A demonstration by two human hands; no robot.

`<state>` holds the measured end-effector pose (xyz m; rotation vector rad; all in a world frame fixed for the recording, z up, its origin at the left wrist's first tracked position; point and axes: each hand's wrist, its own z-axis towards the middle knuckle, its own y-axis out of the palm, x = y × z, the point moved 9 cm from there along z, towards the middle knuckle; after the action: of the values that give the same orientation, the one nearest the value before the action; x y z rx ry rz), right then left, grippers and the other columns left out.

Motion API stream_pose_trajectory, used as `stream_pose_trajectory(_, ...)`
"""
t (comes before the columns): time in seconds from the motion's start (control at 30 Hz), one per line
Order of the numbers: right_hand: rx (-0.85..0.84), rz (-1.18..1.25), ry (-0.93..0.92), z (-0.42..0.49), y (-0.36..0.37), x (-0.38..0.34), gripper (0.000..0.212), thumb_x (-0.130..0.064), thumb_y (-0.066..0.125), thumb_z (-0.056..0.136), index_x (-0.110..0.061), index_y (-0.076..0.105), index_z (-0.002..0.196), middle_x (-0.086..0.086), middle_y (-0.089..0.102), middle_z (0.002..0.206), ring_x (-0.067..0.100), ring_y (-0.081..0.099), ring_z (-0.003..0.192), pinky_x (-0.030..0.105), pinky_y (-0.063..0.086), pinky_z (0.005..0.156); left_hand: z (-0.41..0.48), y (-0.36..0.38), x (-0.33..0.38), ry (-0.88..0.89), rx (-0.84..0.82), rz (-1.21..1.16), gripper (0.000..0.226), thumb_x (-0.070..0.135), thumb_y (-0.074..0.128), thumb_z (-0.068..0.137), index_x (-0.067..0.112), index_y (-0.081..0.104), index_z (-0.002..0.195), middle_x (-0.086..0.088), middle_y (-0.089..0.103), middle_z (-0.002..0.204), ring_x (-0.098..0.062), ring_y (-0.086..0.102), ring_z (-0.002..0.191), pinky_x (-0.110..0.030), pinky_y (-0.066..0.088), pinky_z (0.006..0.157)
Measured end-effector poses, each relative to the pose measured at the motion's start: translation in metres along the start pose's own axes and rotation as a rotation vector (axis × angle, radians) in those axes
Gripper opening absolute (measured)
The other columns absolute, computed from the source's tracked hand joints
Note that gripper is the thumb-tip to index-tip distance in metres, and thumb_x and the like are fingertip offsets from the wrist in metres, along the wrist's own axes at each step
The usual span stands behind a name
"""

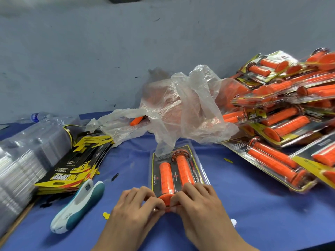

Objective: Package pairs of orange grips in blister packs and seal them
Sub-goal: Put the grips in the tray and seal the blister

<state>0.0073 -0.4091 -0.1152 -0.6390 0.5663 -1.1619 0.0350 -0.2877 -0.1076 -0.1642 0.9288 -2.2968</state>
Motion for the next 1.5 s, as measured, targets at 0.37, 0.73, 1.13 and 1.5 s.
stream_pose_trajectory(0.37, 0.068, 0.008, -0.091, 0.0, -0.001, -0.007, 0.013, -0.037, 0.059, 0.09, -0.03, 0.064, 0.081, -0.008, 0.055, 0.081, 0.016, 0.056, 0.069, 0.027, 0.039, 0.076, 0.0, 0.003, 0.002, -0.105, -0.046, -0.104, 0.022, 0.042, 0.057, 0.087, 0.027, 0.066, 0.074, 0.012, 0.055, 0.079, -0.007, 0.048, 0.077, -0.019, 0.036, 0.072)
stream_pose_trajectory(0.73, -0.162, 0.382, -0.117, -0.002, 0.001, 0.02, 0.013, -0.022, 0.063, 0.089, -0.034, 0.057, 0.089, -0.018, 0.043, 0.092, -0.001, 0.043, 0.087, 0.012, 0.035, 0.083, 0.004, 0.004, 0.007, 0.129, -0.134, -0.118, 0.014, 0.027, 0.061, 0.088, 0.023, 0.066, 0.076, 0.01, 0.063, 0.083, -0.011, 0.063, 0.074, -0.024, 0.045, 0.078)
stream_pose_trajectory(1.13, -0.075, -0.012, -0.242, -0.006, -0.016, 0.021, 0.02, -0.04, 0.046, 0.098, -0.03, 0.05, 0.081, -0.012, 0.055, 0.084, 0.009, 0.057, 0.077, 0.029, 0.039, 0.099, 0.012, 0.006, 0.017, 0.156, -0.101, -0.05, 0.018, 0.027, 0.058, 0.095, 0.023, 0.067, 0.079, 0.008, 0.06, 0.079, -0.017, 0.057, 0.068, -0.029, 0.047, 0.063)
stream_pose_trajectory(1.5, -0.171, -0.09, -0.028, -0.014, -0.022, 0.069, 0.036, -0.033, 0.082, 0.071, -0.028, 0.058, 0.096, -0.003, 0.058, 0.115, 0.016, 0.056, 0.102, 0.037, 0.034, 0.103, -0.001, 0.011, -0.031, -0.019, -0.266, -0.031, 0.023, 0.033, 0.047, 0.096, 0.024, 0.064, 0.085, 0.011, 0.059, 0.087, -0.014, 0.058, 0.075, -0.023, 0.037, 0.07)
